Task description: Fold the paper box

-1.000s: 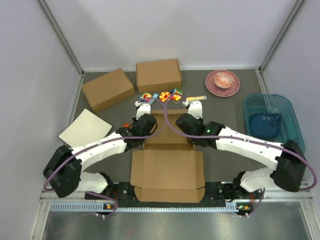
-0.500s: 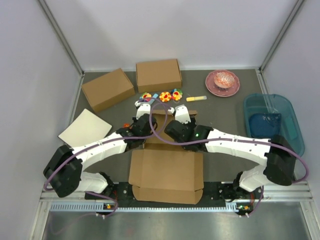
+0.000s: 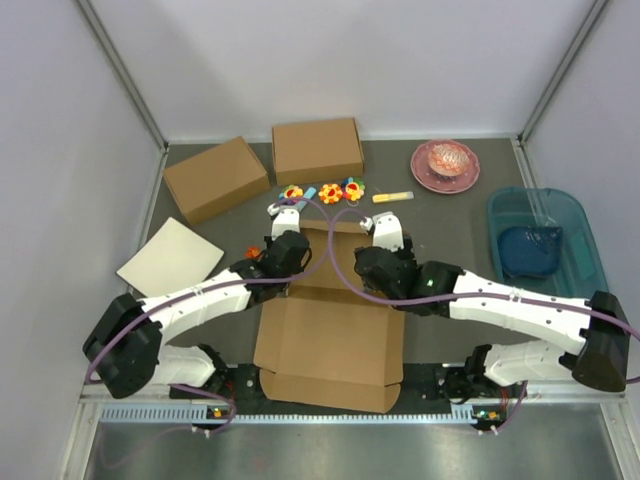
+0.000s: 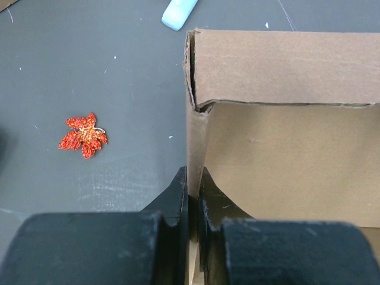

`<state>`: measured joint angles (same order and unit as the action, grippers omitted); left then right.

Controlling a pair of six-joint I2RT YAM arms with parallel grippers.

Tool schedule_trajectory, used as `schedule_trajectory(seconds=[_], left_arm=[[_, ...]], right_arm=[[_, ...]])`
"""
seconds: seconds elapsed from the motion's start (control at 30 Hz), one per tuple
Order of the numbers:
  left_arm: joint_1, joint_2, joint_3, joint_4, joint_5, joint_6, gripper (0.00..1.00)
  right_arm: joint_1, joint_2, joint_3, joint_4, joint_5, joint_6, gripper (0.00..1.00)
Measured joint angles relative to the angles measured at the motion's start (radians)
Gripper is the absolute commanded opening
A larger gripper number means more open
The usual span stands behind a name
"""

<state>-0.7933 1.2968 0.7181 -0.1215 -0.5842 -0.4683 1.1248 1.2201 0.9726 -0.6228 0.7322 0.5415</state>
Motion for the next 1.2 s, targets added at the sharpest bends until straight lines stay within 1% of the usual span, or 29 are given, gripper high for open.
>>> schedule_trajectory(seconds=[0.17,0.43,0.53,0.63,0.73,0.83,1.03,1.2], left_arm=[[0.0,-0.008,-0.01,0.013,0.0,0.0,0.0],[0.0,-0.008,-0.015,0.025,-0.001,0.0,0.0],[0.0,-0.008,-0.016,0.025,-0.001,0.001,0.0],[0.0,-0.014,-0.022,0.031,-0.001,0.001,0.0],[-0.001,-0.023,-0.031,0.04,-0.001,0.001,0.0],[-0.002,-0.036,-0.046,0.054,-0.001,0.0,0.0],[-0.003,-0.064,-0.079,0.085,-0.001,-0.002,0.0],[-0.003,-0.081,-0.095,0.099,-0.001,-0.002,0.0]], right_arm=[[0.0,-0.044,-0.033,-0.015,0.027,0.0,0.68],[0.001,-0.232,-0.05,-0.03,0.073,-0.034,0.69],[0.001,-0.31,-0.058,-0.025,0.102,-0.041,0.68],[-0.036,-0.403,-0.094,-0.031,0.114,-0.037,0.66],[-0.145,-0.455,-0.143,-0.032,0.087,-0.018,0.66],[-0.215,-0.458,-0.195,-0.031,0.045,0.002,0.66],[-0.225,-0.419,-0.284,0.044,-0.063,-0.002,0.7],[-0.238,-0.327,-0.286,0.148,-0.11,-0.027,0.71]])
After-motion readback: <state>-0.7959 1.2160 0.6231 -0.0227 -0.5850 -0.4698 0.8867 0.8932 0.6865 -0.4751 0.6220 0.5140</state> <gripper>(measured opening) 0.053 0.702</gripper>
